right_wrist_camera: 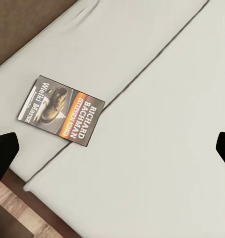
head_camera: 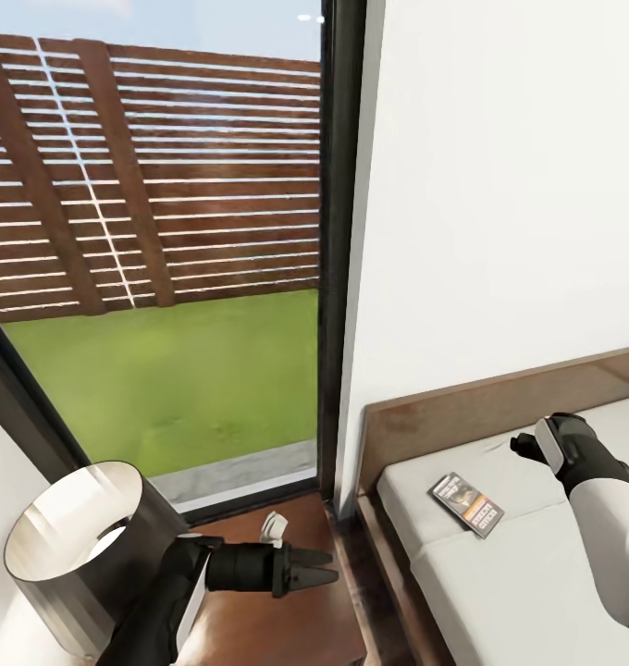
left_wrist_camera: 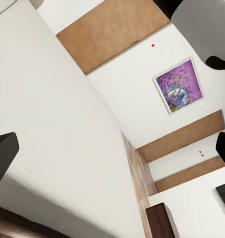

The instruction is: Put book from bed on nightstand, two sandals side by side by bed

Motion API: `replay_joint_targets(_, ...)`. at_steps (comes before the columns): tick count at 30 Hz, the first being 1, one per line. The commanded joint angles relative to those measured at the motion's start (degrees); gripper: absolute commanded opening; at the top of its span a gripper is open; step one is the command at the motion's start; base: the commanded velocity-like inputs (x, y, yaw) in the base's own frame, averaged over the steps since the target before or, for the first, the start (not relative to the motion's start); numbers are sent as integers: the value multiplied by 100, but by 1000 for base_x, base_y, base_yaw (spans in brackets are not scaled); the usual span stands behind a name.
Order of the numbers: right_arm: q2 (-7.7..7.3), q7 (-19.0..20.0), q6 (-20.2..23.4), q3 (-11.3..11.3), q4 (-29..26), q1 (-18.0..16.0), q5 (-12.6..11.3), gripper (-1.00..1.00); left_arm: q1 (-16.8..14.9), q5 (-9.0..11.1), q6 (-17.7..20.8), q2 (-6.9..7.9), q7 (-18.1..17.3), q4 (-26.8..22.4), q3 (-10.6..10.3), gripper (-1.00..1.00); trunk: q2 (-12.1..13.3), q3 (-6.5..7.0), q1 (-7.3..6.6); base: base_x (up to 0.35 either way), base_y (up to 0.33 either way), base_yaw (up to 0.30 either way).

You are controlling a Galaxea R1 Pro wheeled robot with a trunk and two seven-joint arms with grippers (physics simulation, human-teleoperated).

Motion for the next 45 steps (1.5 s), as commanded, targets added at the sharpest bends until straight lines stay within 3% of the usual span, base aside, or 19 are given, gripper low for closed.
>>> replay_joint_targets(1, 1, -28, 18, -6, -5, -5, -29, 100, -4, -55, 60, -6, -46, -7, 19, 100, -53, -30, 25, 0, 0, 0)
replay_joint_targets(19, 16, -19, 21, 1, -22, -5, -32, 100, -2, -54, 60, -2, -46, -7, 34, 100, -775, -353, 421, 0, 0, 0)
replay_joint_targets(28, 36, -14, 37, 8, -30, -4, -32, 100, -4, -29, 62, 7, -46, -7, 39, 100, -775, -360, 421, 0, 0, 0)
replay_joint_targets(45, 42, -2, 30, 4, -19, -2, -32, 100, -2, -29, 69, 7, -46, -7, 39, 100, -775, -509, 421, 0, 0, 0)
